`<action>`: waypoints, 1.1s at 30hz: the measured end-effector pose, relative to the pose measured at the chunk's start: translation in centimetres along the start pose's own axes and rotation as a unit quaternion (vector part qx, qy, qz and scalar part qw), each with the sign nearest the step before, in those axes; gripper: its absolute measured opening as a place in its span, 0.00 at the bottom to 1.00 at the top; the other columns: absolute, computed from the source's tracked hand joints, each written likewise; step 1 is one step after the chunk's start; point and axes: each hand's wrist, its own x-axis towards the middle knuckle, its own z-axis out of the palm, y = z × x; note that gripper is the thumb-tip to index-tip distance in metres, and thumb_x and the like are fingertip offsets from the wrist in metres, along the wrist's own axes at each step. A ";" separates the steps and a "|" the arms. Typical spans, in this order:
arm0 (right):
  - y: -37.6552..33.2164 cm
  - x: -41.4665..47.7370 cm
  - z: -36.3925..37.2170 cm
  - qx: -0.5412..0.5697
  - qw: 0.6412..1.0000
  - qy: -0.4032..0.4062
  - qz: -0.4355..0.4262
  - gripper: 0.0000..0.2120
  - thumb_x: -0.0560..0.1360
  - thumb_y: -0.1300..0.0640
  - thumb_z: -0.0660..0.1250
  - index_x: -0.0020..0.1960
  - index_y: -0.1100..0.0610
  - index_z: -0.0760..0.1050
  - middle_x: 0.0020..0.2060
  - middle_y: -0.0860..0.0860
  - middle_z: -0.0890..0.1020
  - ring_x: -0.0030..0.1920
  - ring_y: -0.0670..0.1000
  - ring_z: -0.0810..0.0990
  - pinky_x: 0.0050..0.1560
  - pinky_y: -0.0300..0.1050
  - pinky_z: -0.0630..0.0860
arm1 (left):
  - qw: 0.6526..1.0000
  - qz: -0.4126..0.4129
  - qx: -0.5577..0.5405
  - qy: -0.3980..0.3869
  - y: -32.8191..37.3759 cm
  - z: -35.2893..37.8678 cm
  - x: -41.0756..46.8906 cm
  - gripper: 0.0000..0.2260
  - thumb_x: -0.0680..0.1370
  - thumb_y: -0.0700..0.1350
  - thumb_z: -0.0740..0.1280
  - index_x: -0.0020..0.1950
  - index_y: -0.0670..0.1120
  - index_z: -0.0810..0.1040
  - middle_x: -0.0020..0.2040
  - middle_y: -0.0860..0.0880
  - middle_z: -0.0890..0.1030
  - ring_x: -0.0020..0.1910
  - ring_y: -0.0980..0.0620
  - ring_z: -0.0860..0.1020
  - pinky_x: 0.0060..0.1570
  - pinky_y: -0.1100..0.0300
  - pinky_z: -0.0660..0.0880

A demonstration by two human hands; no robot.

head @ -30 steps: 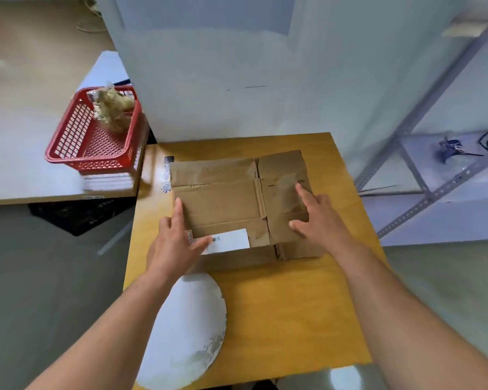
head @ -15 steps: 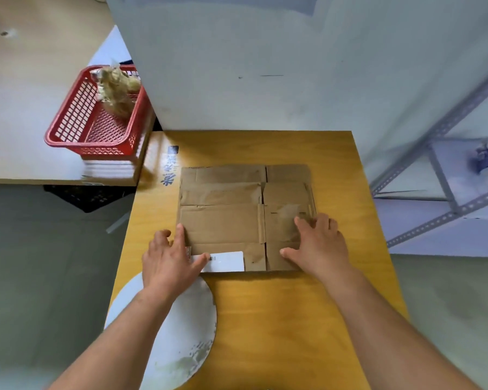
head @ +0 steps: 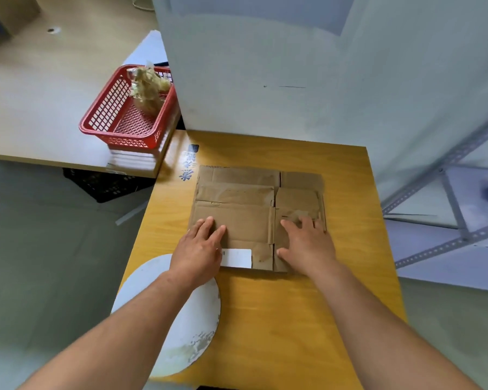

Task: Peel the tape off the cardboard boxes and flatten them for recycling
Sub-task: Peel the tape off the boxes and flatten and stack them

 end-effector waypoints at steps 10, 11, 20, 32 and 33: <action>-7.6 -3.9 0.4 0.010 0.970 0.178 -0.163 0.20 0.78 0.49 0.60 0.67 0.55 0.70 0.60 0.53 0.73 0.59 0.54 0.72 0.58 0.48 0.68 | 0.982 -0.093 -0.096 0.136 -4.2 -3.3 -7.0 0.31 0.79 0.60 0.59 0.79 0.50 0.55 0.76 0.49 0.61 0.74 0.50 0.60 0.69 0.54 0.61; -8.7 -4.5 0.7 0.008 0.969 0.174 -0.174 0.19 0.78 0.49 0.60 0.67 0.55 0.70 0.59 0.53 0.73 0.58 0.54 0.73 0.57 0.48 0.67 | 0.980 -0.104 -0.092 0.141 -5.0 -3.3 -8.0 0.31 0.79 0.60 0.60 0.78 0.49 0.56 0.74 0.49 0.64 0.72 0.50 0.63 0.67 0.54 0.63; -21.6 -7.3 0.9 -0.033 0.943 0.197 -0.267 0.16 0.80 0.51 0.54 0.64 0.54 0.70 0.57 0.52 0.76 0.55 0.53 0.75 0.51 0.44 0.70 | 0.957 -0.187 -0.109 0.191 -16.5 -3.7 -14.9 0.28 0.78 0.62 0.61 0.74 0.49 0.64 0.68 0.51 0.70 0.66 0.51 0.69 0.63 0.56 0.66; -47.8 -9.2 4.8 -0.061 0.913 0.179 -0.361 0.11 0.78 0.52 0.61 0.54 0.58 0.75 0.48 0.53 0.78 0.47 0.58 0.79 0.42 0.46 0.67 | 0.923 -0.282 -0.121 0.234 -38.8 -4.9 -23.2 0.28 0.77 0.60 0.64 0.72 0.47 0.70 0.66 0.50 0.74 0.63 0.47 0.73 0.59 0.54 0.67; -49.3 -9.3 5.1 -0.067 0.910 0.173 -0.371 0.12 0.79 0.51 0.58 0.56 0.57 0.74 0.50 0.53 0.77 0.50 0.57 0.78 0.44 0.46 0.65 | 0.919 -0.291 -0.124 0.235 -40.2 -5.0 -23.7 0.28 0.76 0.60 0.66 0.71 0.46 0.71 0.66 0.49 0.75 0.62 0.46 0.73 0.58 0.52 0.68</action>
